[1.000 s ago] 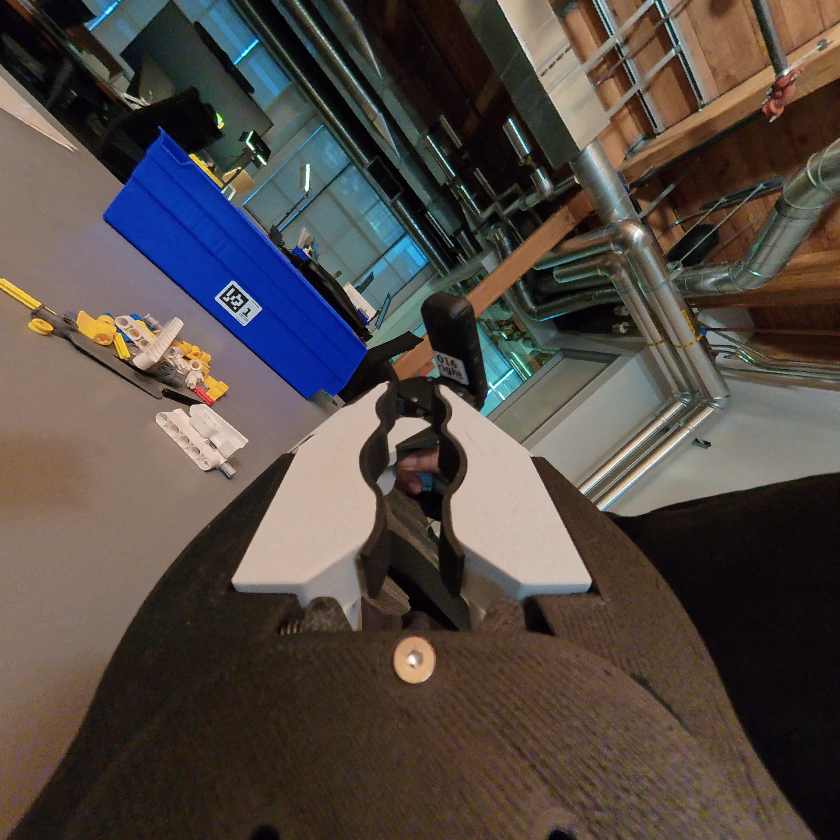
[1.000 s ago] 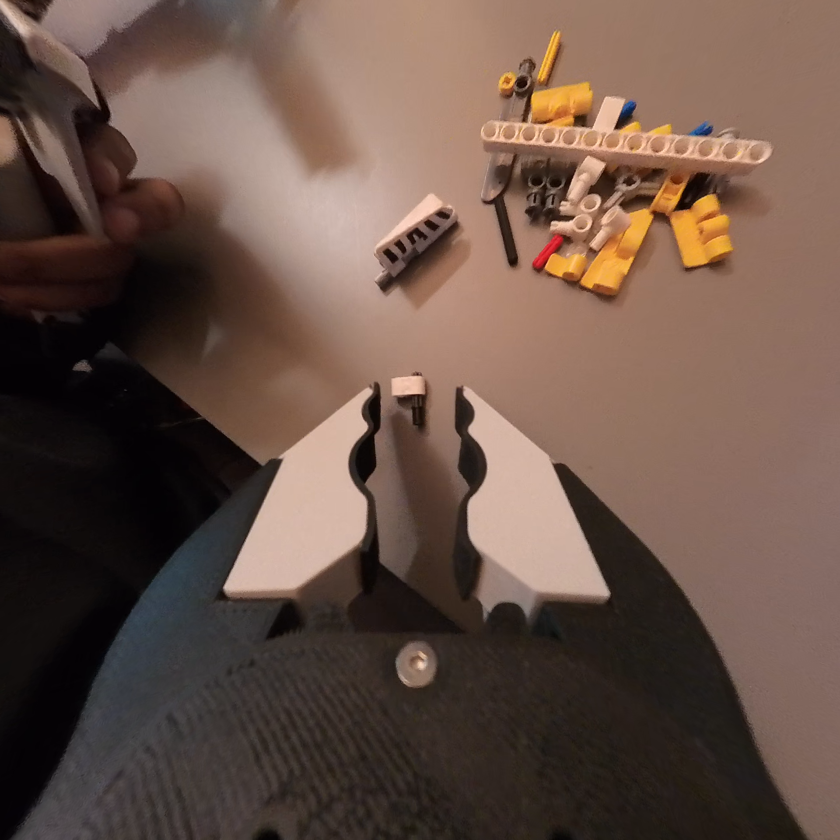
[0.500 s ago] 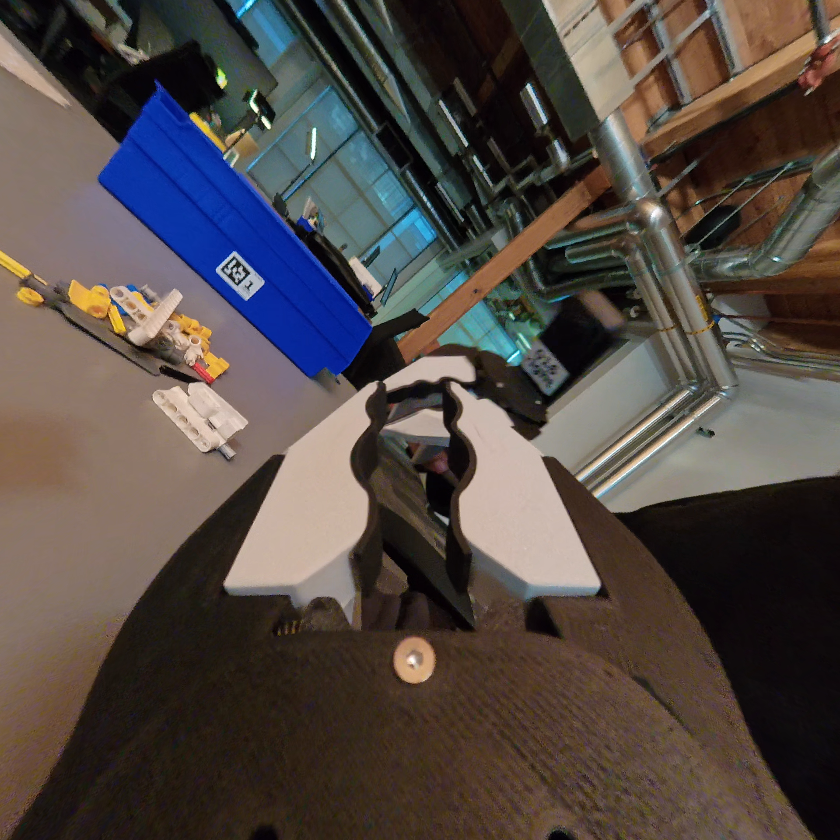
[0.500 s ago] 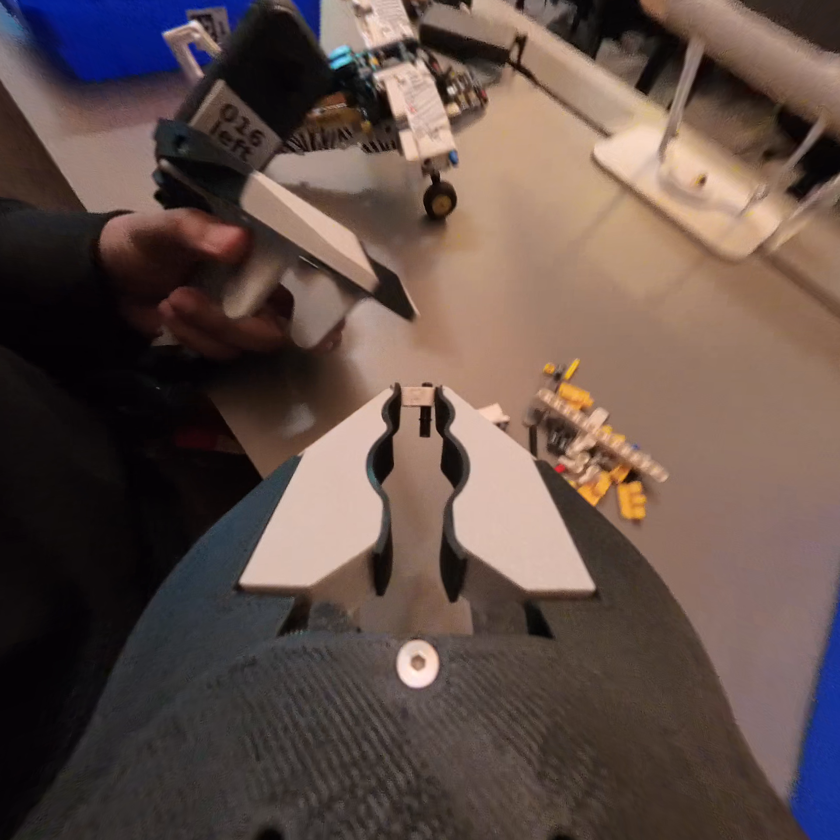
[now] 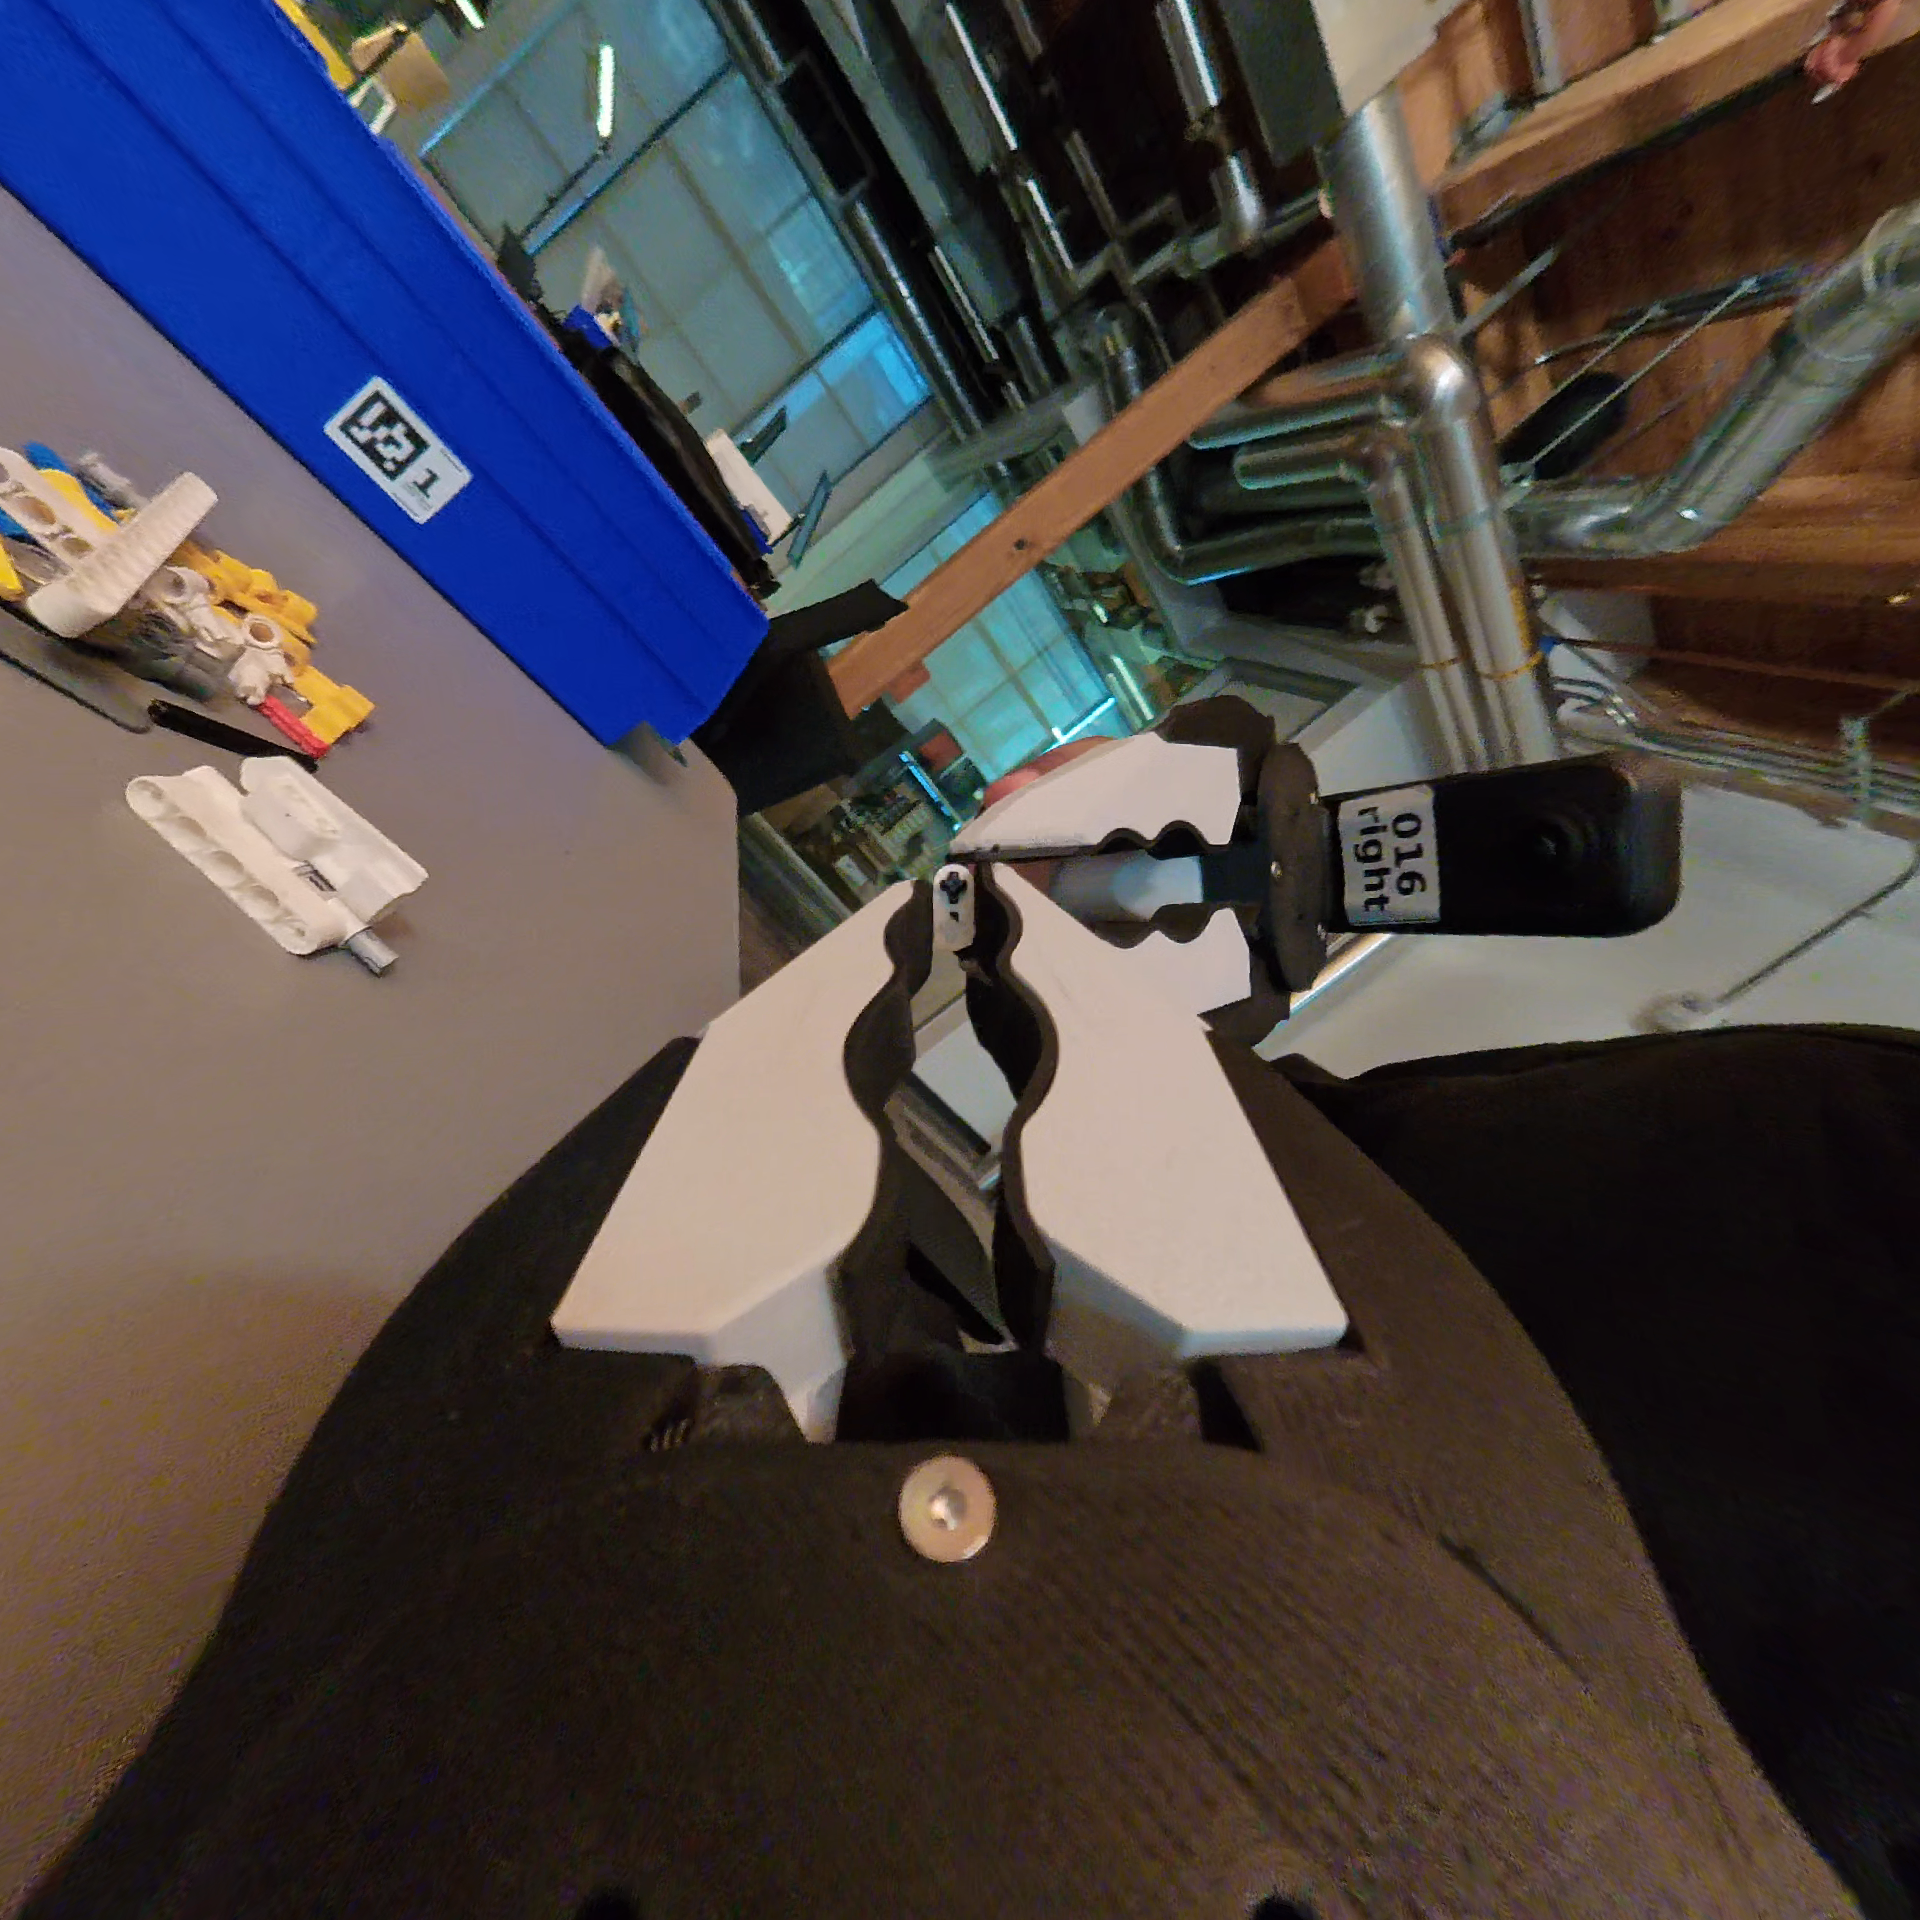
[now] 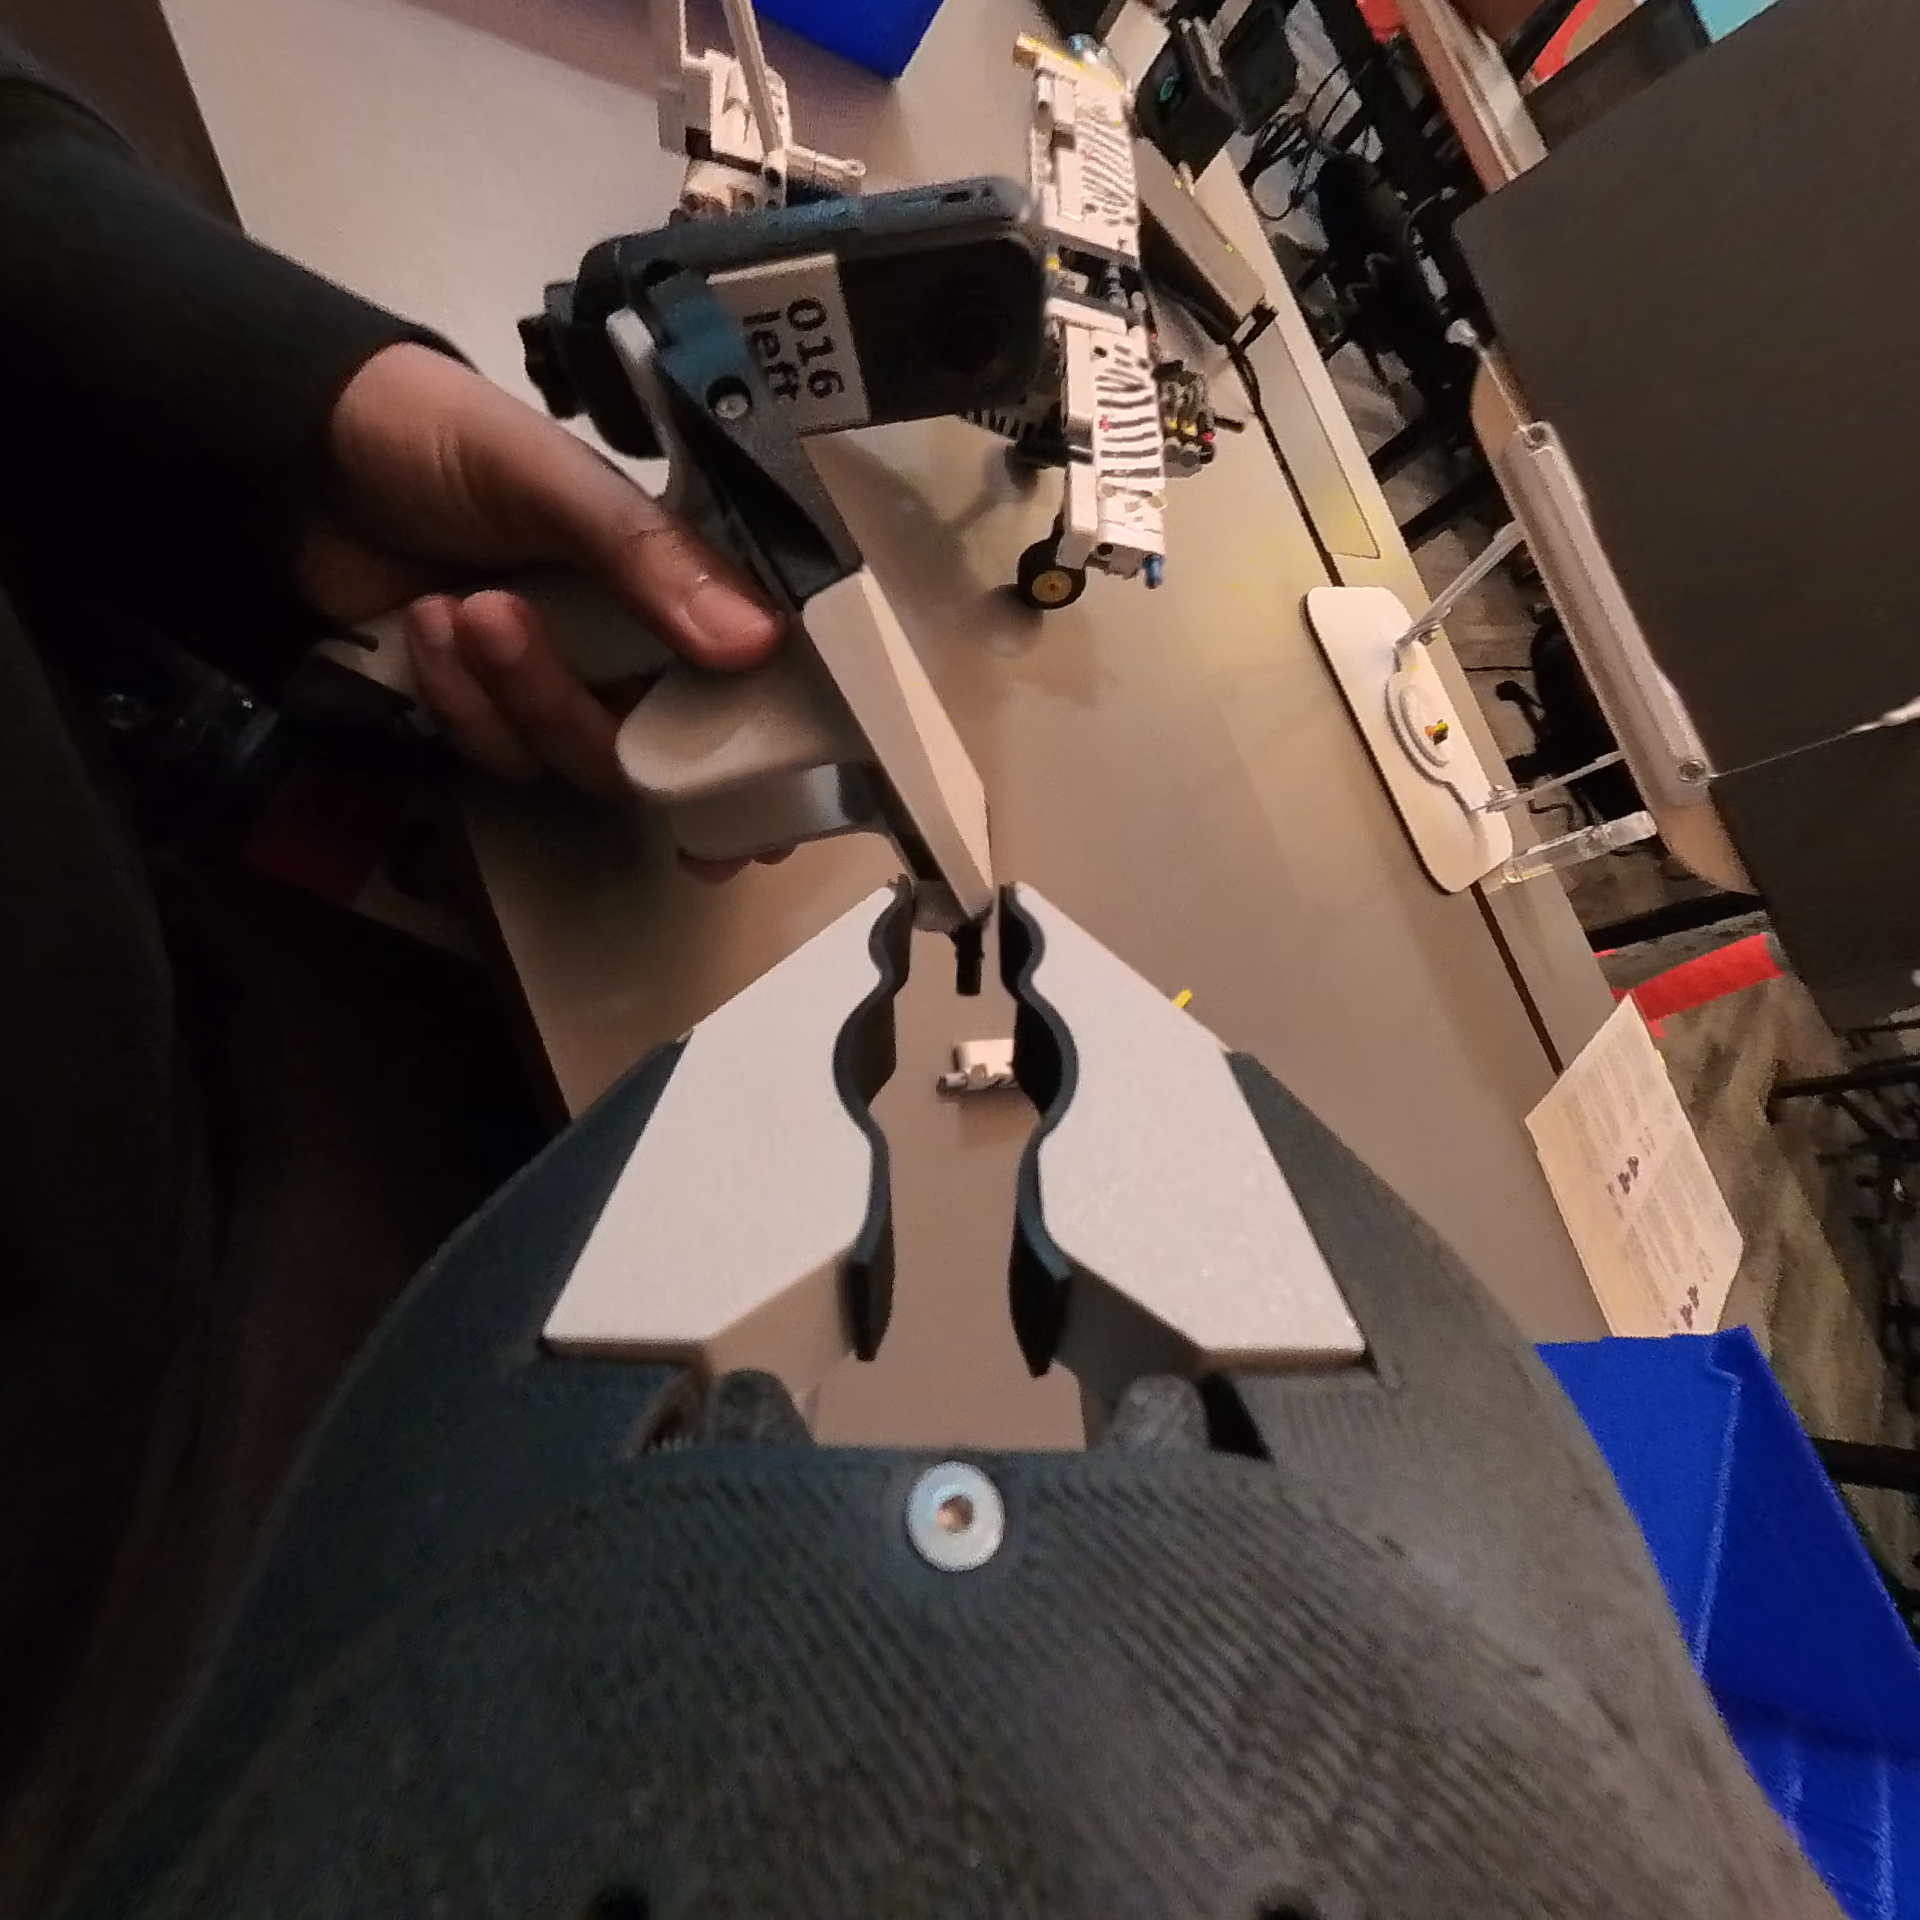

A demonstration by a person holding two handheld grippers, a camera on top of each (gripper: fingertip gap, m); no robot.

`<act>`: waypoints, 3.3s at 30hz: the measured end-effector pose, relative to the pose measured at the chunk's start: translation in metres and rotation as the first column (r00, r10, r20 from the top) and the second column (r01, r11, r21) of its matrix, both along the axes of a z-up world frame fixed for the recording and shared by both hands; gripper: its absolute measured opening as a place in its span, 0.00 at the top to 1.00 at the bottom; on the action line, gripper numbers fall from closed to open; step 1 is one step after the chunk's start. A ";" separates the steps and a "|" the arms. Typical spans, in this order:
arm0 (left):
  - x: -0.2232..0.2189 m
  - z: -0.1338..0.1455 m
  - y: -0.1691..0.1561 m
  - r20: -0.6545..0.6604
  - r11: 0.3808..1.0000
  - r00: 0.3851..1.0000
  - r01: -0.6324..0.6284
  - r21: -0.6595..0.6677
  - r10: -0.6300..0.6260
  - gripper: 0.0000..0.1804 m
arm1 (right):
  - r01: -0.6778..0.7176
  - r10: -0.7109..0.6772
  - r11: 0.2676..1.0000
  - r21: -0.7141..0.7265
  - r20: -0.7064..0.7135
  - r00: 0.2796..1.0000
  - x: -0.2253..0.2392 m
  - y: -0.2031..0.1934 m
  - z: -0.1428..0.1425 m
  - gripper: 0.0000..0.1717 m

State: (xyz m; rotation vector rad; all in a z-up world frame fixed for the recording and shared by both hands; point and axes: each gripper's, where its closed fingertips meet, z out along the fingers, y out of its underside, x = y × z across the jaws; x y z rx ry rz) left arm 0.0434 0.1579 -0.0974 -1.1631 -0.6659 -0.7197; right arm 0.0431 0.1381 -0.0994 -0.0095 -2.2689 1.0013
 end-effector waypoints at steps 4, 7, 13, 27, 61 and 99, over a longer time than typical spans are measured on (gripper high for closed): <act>-0.007 0.006 -0.009 0.053 0.996 0.999 -0.012 0.085 0.007 0.98 | 0.040 -0.040 0.999 -0.029 0.009 0.999 -0.005 0.007 0.005 0.84; -0.007 0.008 -0.012 0.071 0.994 0.997 0.005 0.113 -0.013 0.98 | 0.056 -0.055 0.998 -0.037 0.027 0.998 -0.006 0.011 0.004 0.85; -0.008 0.002 -0.005 0.018 0.998 0.998 -0.052 0.027 0.052 0.98 | 0.064 -0.063 0.995 0.076 -0.008 0.998 -0.010 0.010 -0.004 0.98; -0.004 -0.005 0.004 -0.158 0.980 0.976 -0.166 -0.114 0.147 0.97 | 0.125 -0.076 0.938 0.323 -0.161 0.984 -0.013 0.016 -0.015 0.99; 0.001 -0.007 0.022 -0.169 0.963 0.966 -0.222 -0.149 0.197 0.98 | 0.165 -0.142 0.985 -0.049 0.306 0.941 -0.001 0.035 -0.021 0.99; 0.017 -0.017 0.027 -0.865 0.709 0.500 -0.621 -0.335 0.029 0.98 | 0.442 -0.336 0.897 -0.003 0.647 0.685 0.012 0.041 -0.034 0.98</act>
